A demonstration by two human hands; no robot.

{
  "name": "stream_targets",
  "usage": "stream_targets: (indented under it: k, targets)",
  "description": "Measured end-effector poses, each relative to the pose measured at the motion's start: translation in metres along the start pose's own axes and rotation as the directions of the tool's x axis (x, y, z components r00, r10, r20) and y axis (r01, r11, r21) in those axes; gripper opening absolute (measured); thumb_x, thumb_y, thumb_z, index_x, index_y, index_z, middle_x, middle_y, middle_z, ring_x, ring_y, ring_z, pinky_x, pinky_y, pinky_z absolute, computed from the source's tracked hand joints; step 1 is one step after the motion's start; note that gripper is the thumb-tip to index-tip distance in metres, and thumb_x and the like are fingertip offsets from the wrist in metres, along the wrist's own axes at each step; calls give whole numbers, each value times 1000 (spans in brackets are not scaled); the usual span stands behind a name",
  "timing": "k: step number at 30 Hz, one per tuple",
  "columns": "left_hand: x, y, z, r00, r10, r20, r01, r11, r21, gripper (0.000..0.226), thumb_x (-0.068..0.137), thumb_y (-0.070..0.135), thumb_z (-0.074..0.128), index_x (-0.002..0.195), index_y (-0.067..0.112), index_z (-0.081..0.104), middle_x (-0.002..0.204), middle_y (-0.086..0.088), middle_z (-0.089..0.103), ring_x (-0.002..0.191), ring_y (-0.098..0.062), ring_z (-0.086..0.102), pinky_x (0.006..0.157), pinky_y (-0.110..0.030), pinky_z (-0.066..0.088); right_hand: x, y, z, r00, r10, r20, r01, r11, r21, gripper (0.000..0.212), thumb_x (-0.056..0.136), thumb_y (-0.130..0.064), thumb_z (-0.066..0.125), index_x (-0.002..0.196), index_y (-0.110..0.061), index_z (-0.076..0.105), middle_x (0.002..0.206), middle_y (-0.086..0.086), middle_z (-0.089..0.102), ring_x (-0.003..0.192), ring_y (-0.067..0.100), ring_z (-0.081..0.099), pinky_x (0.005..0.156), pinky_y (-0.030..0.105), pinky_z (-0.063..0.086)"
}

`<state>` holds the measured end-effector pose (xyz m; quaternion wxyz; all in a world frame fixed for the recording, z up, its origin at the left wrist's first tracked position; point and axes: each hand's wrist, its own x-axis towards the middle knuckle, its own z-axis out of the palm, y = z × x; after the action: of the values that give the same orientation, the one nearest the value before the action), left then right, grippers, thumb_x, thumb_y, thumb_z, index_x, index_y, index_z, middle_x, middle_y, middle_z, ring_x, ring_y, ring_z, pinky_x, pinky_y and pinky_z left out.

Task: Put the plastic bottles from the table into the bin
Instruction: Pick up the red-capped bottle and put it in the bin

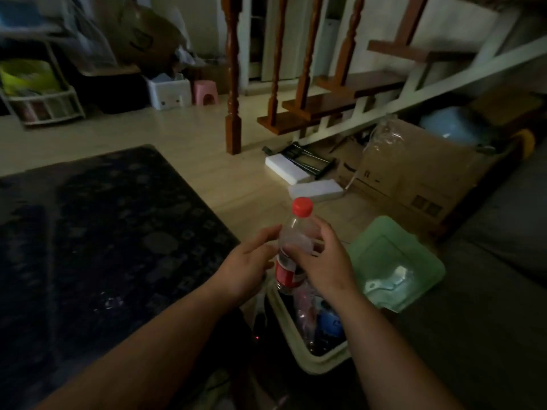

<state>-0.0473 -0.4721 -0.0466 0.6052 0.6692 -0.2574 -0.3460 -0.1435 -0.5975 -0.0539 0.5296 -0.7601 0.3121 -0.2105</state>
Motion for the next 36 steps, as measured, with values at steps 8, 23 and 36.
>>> stream_targets:
  k: [8,23,36]
  targets:
    - [55,-44,65,977,-109,181,93,991,97,60,73,41,58,133,39,48,133,1,55,116,-18,58,103,-46,45,15,80,-50,987,151,-56,-150,989,16,73,77,-39,79,139,-39,40,129,-10,55,106,10,58,75,23,50]
    - [88,-101,108,942,-267,204,157,888,433,44,100,18,41,144,21,40,144,0,44,134,-21,41,92,-21,32,21,186,-46,907,420,30,-373,836,-403,53,77,-28,73,126,-15,55,120,9,62,108,30,60,81,30,47]
    - [107,-113,101,972,-230,45,80,506,859,63,94,30,39,151,20,15,158,-18,-2,145,-40,-9,119,-48,4,70,177,-26,989,123,86,-23,688,-725,97,83,-33,71,153,-39,4,164,6,-1,148,34,12,112,45,29]
